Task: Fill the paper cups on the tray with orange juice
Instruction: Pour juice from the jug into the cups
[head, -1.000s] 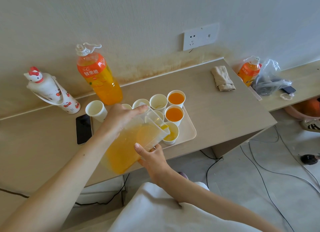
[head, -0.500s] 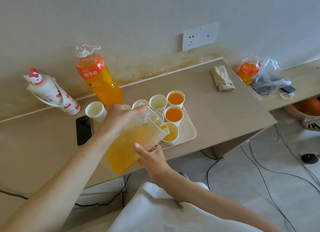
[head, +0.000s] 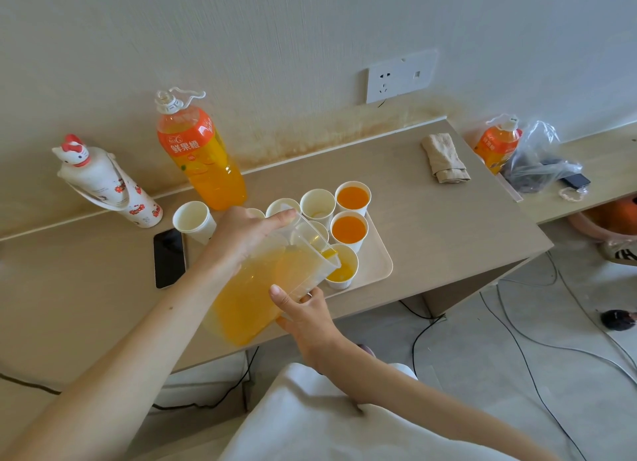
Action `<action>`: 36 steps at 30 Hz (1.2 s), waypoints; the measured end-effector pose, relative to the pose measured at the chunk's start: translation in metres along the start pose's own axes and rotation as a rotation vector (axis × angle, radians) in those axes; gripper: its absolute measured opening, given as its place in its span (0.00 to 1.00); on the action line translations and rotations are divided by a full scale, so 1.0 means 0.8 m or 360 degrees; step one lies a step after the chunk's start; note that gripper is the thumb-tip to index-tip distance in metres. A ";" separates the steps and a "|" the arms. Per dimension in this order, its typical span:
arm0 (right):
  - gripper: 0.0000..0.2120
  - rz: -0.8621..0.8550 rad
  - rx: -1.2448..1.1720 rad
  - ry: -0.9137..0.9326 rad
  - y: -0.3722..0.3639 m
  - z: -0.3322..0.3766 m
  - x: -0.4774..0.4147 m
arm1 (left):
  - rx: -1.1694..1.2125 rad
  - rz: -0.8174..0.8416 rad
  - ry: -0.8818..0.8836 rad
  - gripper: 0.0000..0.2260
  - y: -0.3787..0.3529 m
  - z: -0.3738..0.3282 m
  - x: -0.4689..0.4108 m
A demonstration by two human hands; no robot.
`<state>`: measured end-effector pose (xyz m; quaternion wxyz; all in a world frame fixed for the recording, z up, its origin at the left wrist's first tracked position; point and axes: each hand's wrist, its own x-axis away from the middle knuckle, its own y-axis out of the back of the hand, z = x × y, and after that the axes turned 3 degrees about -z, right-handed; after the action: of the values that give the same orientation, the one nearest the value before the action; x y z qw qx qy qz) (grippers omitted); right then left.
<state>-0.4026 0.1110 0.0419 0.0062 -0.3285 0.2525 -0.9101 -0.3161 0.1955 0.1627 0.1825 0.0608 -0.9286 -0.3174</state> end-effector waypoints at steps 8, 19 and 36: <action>0.41 0.0017 0.0012 0.0003 -0.002 0.002 0.003 | 0.0005 -0.0001 -0.0008 0.26 0.002 0.002 0.001; 0.44 0.0005 -0.0003 0.0002 -0.003 0.003 0.004 | -0.0013 0.0018 -0.0011 0.27 0.004 -0.001 0.002; 0.43 0.0012 -0.0038 0.0006 -0.003 0.005 0.007 | -0.0077 0.0004 0.0010 0.26 0.004 -0.005 0.008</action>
<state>-0.4043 0.1099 0.0492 0.0053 -0.3258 0.2646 -0.9077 -0.3204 0.1939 0.1694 0.1873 0.0563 -0.9201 -0.3394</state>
